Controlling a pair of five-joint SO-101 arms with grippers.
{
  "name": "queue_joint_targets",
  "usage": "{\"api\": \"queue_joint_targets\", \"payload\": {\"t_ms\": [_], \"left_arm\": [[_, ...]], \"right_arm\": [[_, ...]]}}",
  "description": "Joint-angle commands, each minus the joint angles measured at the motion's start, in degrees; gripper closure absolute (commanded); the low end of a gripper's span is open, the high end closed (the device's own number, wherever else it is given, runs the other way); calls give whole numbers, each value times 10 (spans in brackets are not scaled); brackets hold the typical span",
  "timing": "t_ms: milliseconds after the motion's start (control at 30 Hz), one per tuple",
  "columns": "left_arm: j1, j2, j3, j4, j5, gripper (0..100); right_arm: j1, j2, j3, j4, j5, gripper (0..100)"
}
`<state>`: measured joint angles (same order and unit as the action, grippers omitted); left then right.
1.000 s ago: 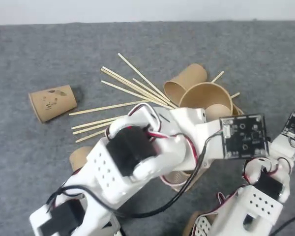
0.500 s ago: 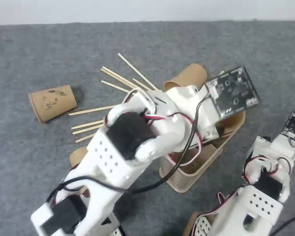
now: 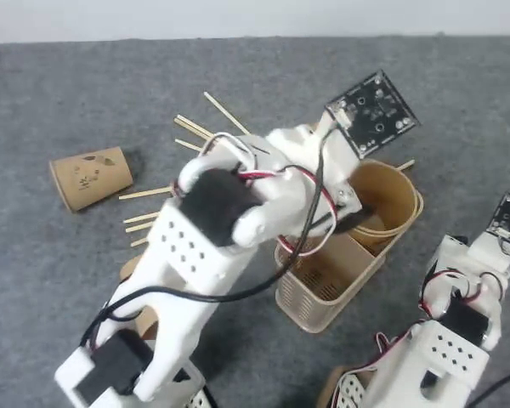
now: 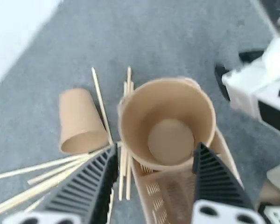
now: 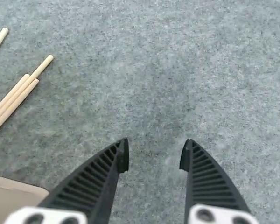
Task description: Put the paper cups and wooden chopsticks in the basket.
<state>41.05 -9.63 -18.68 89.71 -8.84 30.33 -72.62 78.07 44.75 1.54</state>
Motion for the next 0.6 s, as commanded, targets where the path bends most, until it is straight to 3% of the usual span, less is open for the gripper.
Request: {"api": "queue_joint_targets", "payload": {"t_ms": [0, 167, 267, 567], "left_arm": [[-3, -3, 66, -38, 4, 754], [0, -7, 176, -114, 5, 754], [-1, -8, 171, -117, 6, 754], [-31, -3, -152, 4, 6, 754]], "right_arm": [[-1, -8, -4, -15, 1, 805], [-1, -8, -4, -15, 1, 805], [-1, -8, -4, -15, 1, 805], [-3, -8, -4, -15, 1, 805]]}}
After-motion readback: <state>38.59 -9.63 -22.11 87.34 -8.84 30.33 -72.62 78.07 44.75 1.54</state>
